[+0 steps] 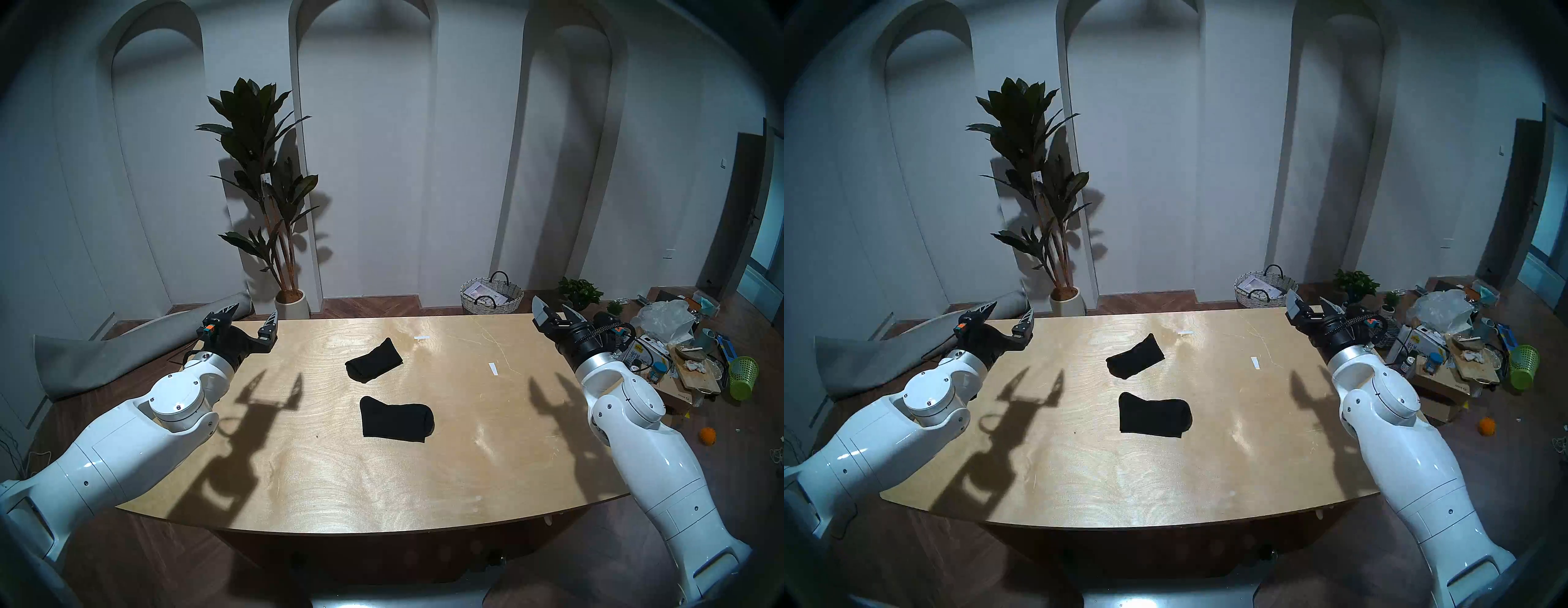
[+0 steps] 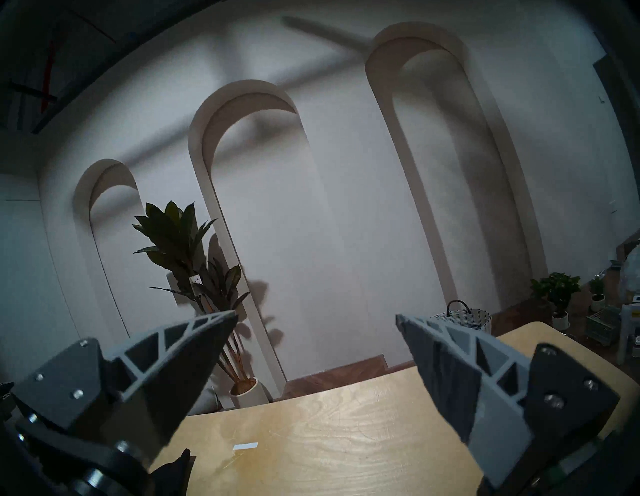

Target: Fold socks in half once and place them neatly on the table

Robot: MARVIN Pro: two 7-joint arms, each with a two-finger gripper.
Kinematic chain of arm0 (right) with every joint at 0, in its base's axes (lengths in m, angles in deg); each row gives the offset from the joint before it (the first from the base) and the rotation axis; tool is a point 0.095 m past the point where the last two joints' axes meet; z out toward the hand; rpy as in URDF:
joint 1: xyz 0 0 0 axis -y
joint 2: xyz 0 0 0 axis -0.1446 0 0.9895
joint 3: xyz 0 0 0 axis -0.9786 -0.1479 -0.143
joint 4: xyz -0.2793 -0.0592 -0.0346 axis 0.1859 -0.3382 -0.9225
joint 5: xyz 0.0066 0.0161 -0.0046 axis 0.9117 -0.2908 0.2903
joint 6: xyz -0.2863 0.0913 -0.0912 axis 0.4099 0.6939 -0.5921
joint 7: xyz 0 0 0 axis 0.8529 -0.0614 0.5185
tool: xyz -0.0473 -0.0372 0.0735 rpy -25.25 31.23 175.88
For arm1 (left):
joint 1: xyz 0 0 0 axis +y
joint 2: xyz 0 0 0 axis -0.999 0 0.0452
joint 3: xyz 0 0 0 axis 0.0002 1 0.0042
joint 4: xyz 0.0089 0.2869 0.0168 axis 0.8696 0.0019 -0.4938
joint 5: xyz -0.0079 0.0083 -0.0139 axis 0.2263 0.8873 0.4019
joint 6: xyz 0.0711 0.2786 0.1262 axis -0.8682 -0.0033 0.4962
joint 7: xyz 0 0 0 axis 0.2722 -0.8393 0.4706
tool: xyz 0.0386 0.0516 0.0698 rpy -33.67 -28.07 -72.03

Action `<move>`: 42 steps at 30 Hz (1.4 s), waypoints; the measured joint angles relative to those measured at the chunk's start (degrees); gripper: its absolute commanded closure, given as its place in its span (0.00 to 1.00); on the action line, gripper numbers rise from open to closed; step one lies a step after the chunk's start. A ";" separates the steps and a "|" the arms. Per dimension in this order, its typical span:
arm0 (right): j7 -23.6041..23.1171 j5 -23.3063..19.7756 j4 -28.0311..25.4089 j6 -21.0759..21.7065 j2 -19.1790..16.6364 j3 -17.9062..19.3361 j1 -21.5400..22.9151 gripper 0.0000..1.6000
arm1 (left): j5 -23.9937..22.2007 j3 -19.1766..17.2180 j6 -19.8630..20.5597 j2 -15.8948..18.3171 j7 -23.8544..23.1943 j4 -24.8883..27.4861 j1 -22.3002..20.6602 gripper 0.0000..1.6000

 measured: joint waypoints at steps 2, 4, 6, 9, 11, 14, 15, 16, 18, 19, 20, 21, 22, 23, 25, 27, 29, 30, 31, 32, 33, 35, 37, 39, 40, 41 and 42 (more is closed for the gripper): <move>1.78 0.62 -0.29 0.52 0.21 -0.49 0.27 0.00 | -1.44 -0.29 -0.43 0.14 -1.47 -0.37 0.02 0.00; 4.08 1.48 -0.69 1.29 0.44 -1.09 0.64 0.00 | -3.46 -0.70 -1.01 0.19 -3.30 -0.87 0.05 0.00; 6.46 2.36 -1.16 2.23 0.64 -1.70 1.03 0.00 | -5.56 -1.14 -1.66 0.17 -5.09 -1.37 0.10 0.00; 9.85 3.68 -1.91 4.04 0.93 -2.63 1.67 0.00 | -8.49 -1.66 -2.63 -0.07 -7.77 -2.16 0.16 0.00; 11.65 4.44 -2.36 5.25 1.08 -3.17 2.06 0.00 | -9.89 -1.82 -3.17 -0.32 -9.42 -2.63 0.21 0.00; 15.00 5.73 -3.42 8.05 1.38 -4.06 2.72 0.00 | -12.13 -1.96 -4.06 -0.92 -12.29 -3.42 0.26 0.00; 16.32 6.13 -3.87 9.29 1.49 -4.38 3.01 0.00 | -12.85 -2.00 -4.41 -1.21 -13.29 -3.74 0.27 0.00; 17.17 6.35 -4.15 10.22 1.56 -4.58 3.21 0.00 | -13.35 -2.04 -4.62 -1.41 -13.93 -3.97 0.26 0.00; 19.93 6.91 -4.93 13.10 1.72 -5.27 3.88 0.00 | -14.03 -2.03 -5.27 -2.11 -15.23 -4.74 0.21 0.00; 20.71 6.94 -5.12 13.98 1.76 -5.47 4.11 0.00 | -14.05 -1.98 -5.44 -2.35 -15.39 -4.99 0.16 0.00; 21.50 6.94 -5.31 15.00 1.80 -5.69 4.38 0.00 | -14.03 -1.89 -5.61 -2.66 -15.43 -5.28 0.08 0.00; 22.21 6.89 -5.47 16.25 1.85 -5.89 4.70 0.00 | -13.98 -1.79 -5.77 -3.08 -15.42 -5.61 -0.01 0.00; 22.64 6.73 -5.53 17.26 1.90 -6.01 4.98 0.00 | -13.80 -1.66 -5.83 -3.43 -15.28 -5.88 -0.10 0.00; 22.87 6.44 -5.55 18.24 1.92 -6.13 5.32 0.00 | -13.40 -1.46 -5.87 -3.86 -14.82 -6.15 -0.22 0.00; 22.68 5.85 -5.45 18.98 1.90 -6.21 5.75 0.00 | -12.51 -1.11 -5.85 -4.50 -13.36 -6.42 -0.40 0.00; 21.30 5.19 -5.10 19.45 1.58 -6.21 6.20 0.00 | -11.54 -0.68 -5.49 -5.18 -11.07 -6.48 -0.64 0.00; 19.74 4.79 -4.76 19.68 1.16 -6.20 6.49 0.00 | -10.57 -0.28 -4.89 -5.63 -9.25 -6.48 -0.92 0.00; 18.44 4.57 -4.46 19.79 0.80 -6.19 6.69 0.00 | -9.96 -0.02 -4.15 -5.98 -7.85 -6.48 -1.16 0.00; 17.59 4.42 -4.20 19.84 0.56 -6.19 6.83 0.00 | -9.60 0.16 -3.63 -6.22 -6.94 -6.48 -1.33 0.00; 16.77 4.27 -3.90 19.85 0.32 -6.18 6.95 0.00 | -9.32 0.31 -3.21 -6.45 -6.17 -6.48 -1.48 0.00; 15.97 4.14 -3.60 19.86 0.10 -6.17 7.05 0.00 | -9.11 0.41 -2.83 -6.68 -5.49 -6.48 -1.62 0.00; 13.84 3.92 -2.67 19.73 -0.52 -6.16 7.27 0.00 | -8.57 0.57 -1.97 -7.25 -3.91 -6.48 -1.94 0.00; 12.02 3.87 -1.72 19.35 -1.05 -6.17 7.38 0.00 | -8.31 0.58 -1.28 -7.68 -2.74 -6.48 -2.17 0.00; 10.33 4.03 -0.83 18.57 -1.48 -6.22 7.43 0.00 | -7.94 0.59 -0.82 -8.05 -1.49 -6.46 -2.35 0.00; 9.97 4.10 -0.64 18.31 -1.53 -6.22 7.43 0.00 | -7.86 0.59 -0.77 -8.13 -1.25 -6.46 -2.38 0.00; 8.91 4.20 -0.08 17.47 -1.62 -6.19 7.42 0.00 | -7.61 0.59 -0.67 -8.40 -0.58 -6.46 -2.46 0.00; 8.63 4.29 0.11 17.08 -1.62 -6.19 7.42 0.00 | -7.51 0.59 -0.66 -8.50 -0.33 -6.46 -2.49 0.00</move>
